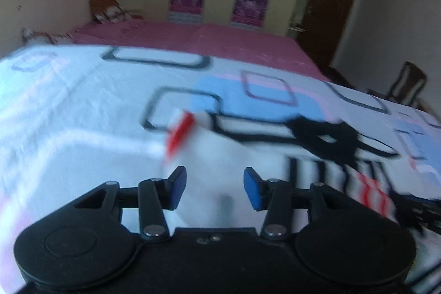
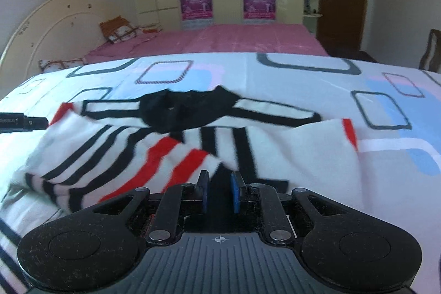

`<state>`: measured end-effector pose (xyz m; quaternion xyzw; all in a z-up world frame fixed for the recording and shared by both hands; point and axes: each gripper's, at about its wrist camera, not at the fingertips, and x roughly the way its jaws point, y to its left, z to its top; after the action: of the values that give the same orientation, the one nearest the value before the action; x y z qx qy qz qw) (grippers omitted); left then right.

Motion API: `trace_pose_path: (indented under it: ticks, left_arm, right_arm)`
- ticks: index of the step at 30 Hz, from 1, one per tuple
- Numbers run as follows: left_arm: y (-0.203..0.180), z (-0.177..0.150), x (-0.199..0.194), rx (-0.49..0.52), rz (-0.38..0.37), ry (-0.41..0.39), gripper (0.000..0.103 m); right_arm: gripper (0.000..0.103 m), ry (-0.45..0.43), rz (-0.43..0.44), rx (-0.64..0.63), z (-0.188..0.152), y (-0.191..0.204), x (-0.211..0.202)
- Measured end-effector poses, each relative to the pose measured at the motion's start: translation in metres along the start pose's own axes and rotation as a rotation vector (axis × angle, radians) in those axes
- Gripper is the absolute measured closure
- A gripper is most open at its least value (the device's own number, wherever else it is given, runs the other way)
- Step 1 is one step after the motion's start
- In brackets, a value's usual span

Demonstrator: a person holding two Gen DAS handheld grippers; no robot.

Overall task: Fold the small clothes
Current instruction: 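Lower the cuff onto the folded sleeve and open the right tool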

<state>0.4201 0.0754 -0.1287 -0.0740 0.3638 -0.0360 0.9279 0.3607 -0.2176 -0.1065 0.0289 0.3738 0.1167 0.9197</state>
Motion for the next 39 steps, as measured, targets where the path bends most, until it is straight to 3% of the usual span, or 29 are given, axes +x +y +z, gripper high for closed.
trace_pose_path:
  ticks: [3,8,17,33,34,36,37,39]
  left_arm:
    - [-0.019,-0.026,-0.007,0.044,-0.032,0.037,0.057]
    - [-0.022,-0.052,0.0,0.088,-0.009,0.064,0.055]
    - [-0.027,-0.048,0.002,0.079,0.028,0.088,0.055]
    - [-0.05,-0.04,-0.003,0.109,0.165,0.123,0.052]
    - [-0.052,-0.04,-0.006,0.113,0.168,0.119,0.052]
    - [-0.057,-0.04,-0.014,0.121,0.166,0.104,0.046]
    - [-0.059,-0.04,-0.018,0.125,0.162,0.097,0.045]
    - [-0.065,-0.041,-0.026,0.136,0.151,0.086,0.045]
  right_arm:
    - [0.087,0.019,0.025,-0.03,-0.007,0.012,0.0]
    - [0.087,0.04,-0.009,-0.07,-0.02,0.01,0.004]
    - [0.087,0.038,-0.011,-0.076,-0.028,-0.007,-0.001]
    - [0.083,0.102,0.039,-0.155,-0.014,-0.007,-0.001]
    - [0.081,0.098,0.047,-0.147,-0.013,-0.008,-0.004]
    - [0.055,0.087,0.06,-0.128,-0.012,-0.009,-0.009]
    - [0.034,0.075,0.061,-0.124,-0.013,-0.009,-0.013]
    - [0.033,0.045,0.065,-0.133,-0.014,-0.006,-0.022]
